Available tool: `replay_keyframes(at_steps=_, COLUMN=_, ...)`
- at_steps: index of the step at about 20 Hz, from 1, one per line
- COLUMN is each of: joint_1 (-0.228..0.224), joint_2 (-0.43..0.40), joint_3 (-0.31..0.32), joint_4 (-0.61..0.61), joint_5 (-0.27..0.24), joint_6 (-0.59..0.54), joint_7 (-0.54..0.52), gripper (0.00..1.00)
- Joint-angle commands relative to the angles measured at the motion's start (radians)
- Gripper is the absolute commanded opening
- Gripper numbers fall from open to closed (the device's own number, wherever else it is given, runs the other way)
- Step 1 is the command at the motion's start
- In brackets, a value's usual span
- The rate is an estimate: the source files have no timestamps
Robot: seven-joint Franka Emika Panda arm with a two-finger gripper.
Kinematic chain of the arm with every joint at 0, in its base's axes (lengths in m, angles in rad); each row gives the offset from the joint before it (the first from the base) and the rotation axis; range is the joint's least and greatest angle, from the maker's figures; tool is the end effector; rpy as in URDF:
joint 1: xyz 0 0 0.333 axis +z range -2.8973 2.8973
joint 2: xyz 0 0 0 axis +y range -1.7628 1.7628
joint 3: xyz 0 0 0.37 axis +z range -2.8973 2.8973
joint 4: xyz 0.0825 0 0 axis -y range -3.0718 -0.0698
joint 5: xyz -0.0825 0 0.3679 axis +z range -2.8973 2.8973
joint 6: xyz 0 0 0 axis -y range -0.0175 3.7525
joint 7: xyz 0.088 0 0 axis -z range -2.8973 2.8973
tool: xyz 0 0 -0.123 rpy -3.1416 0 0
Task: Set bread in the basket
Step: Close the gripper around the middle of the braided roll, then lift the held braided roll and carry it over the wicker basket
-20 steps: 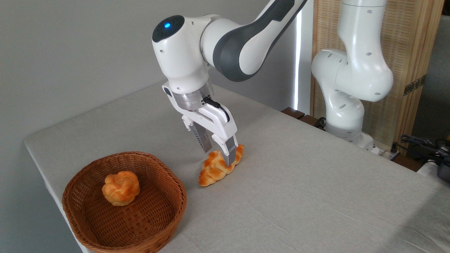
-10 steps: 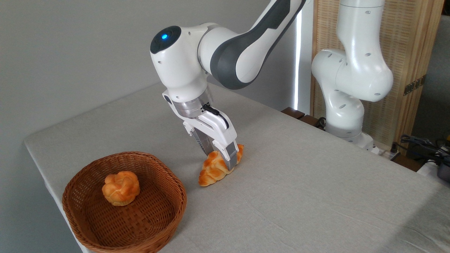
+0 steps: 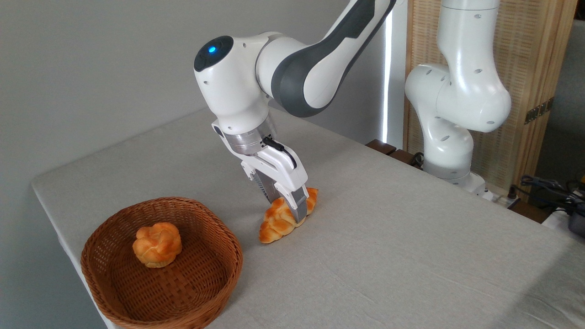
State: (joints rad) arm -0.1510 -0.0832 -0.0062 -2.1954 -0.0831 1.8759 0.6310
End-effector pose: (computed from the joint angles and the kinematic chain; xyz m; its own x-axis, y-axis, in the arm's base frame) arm 0.4593 -0.0805 0.4498 0.7110 -0.6875 -0.1481 -0.6603 -0.7250 0.1957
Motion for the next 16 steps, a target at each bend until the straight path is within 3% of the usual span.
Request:
replay_keyframes(at_steps=1, joint_1=-0.002, joint_2=-0.004, joint_3=0.003, joint_4=-0.003, joint_5=0.017, joint_6=0.015, joint_7=0.007, gripper=0.55)
replay_keyframes(at_steps=9, joint_1=-0.004, joint_2=-0.021, joint_3=-0.001, joint_4=0.032, joint_5=0.016, joint_6=-0.004, joint_7=0.006, gripper=0.55)
replay_keyframes(at_steps=16, joint_1=-0.004, joint_2=-0.044, joint_3=-0.012, joint_4=0.164, joint_5=-0.015, joint_6=-0.120, joint_7=0.004, gripper=0.55)
